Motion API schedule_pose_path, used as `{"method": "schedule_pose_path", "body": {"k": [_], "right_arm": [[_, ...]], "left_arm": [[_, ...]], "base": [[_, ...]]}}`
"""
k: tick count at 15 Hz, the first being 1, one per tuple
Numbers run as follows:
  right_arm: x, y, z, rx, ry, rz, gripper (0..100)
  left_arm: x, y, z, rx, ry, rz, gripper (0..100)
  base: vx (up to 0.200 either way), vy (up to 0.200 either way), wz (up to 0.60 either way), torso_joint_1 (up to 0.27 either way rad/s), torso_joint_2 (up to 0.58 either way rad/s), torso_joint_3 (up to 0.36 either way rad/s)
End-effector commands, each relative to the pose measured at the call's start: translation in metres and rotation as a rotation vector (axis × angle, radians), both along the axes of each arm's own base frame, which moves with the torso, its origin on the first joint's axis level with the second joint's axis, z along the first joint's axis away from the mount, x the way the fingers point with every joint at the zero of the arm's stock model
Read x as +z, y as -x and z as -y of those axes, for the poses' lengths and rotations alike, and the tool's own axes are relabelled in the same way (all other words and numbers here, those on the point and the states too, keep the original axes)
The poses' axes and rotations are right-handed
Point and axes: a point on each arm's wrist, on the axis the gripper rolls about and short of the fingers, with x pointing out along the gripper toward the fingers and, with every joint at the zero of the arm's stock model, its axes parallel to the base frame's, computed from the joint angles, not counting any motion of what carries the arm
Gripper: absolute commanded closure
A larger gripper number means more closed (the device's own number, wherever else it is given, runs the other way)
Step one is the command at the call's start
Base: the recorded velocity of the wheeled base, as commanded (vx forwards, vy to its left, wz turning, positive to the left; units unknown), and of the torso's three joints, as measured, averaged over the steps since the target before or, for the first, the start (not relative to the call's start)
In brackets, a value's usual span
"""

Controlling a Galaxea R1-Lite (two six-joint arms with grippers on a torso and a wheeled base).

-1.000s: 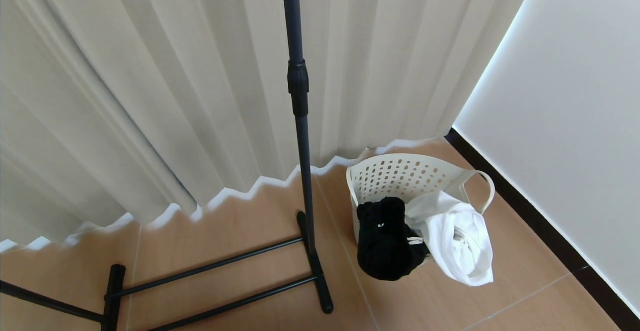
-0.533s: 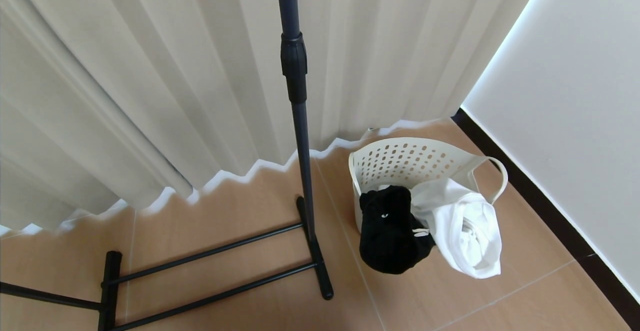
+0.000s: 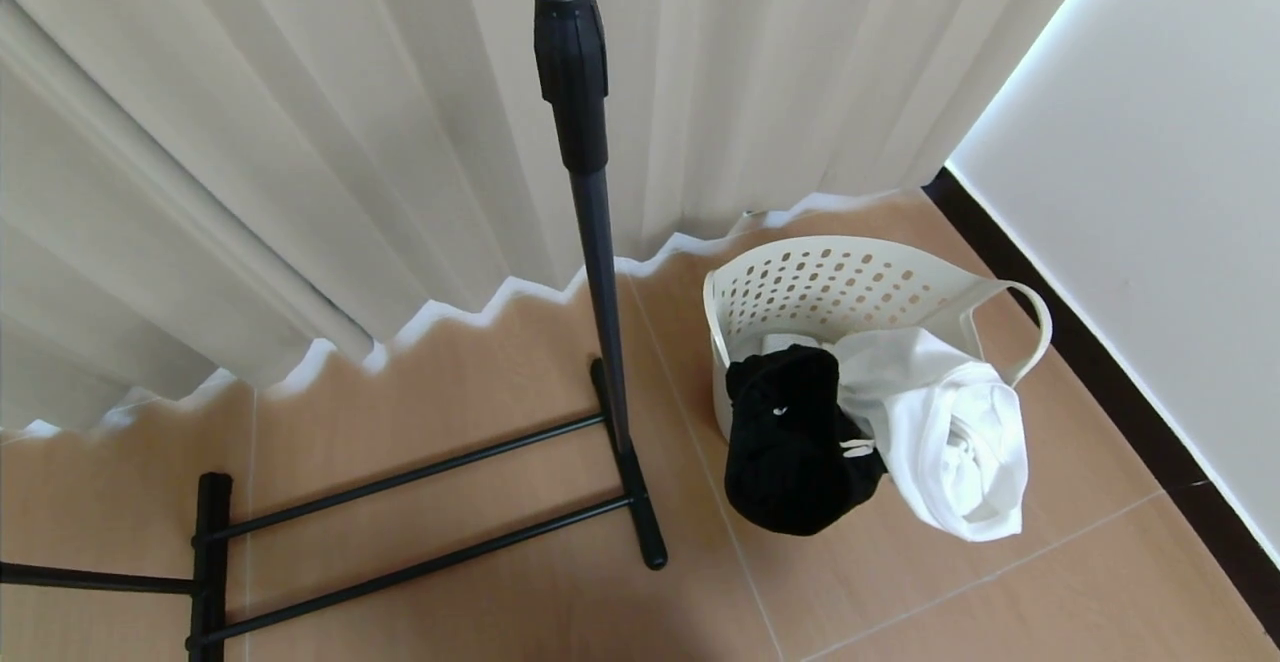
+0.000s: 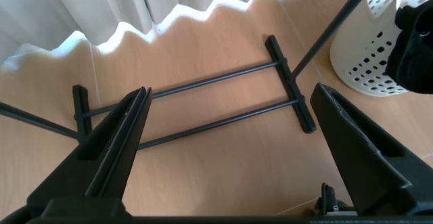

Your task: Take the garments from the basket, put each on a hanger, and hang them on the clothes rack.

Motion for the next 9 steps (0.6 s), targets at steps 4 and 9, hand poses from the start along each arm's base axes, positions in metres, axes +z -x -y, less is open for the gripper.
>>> {"method": "schedule_pose_path", "body": {"k": [4,9], "right_arm": [[0.0000,-0.0001,0.0001,-0.002,0.003,-0.002,0],[0.0007,-0.0017,-0.0018,0.104,0.072,-0.027,0]], "left_arm": [[0.0002,-0.0001,0.0000,0.000,-0.001,0.000,0],[-0.0003,-0.0002,0.0000,0.002,-0.003,-0.002,0]], "base": [[0.000,0.000,0.00,0.000,0.00,-0.195],[0.000,0.000,0.00,0.001,0.00,-0.067]]}}
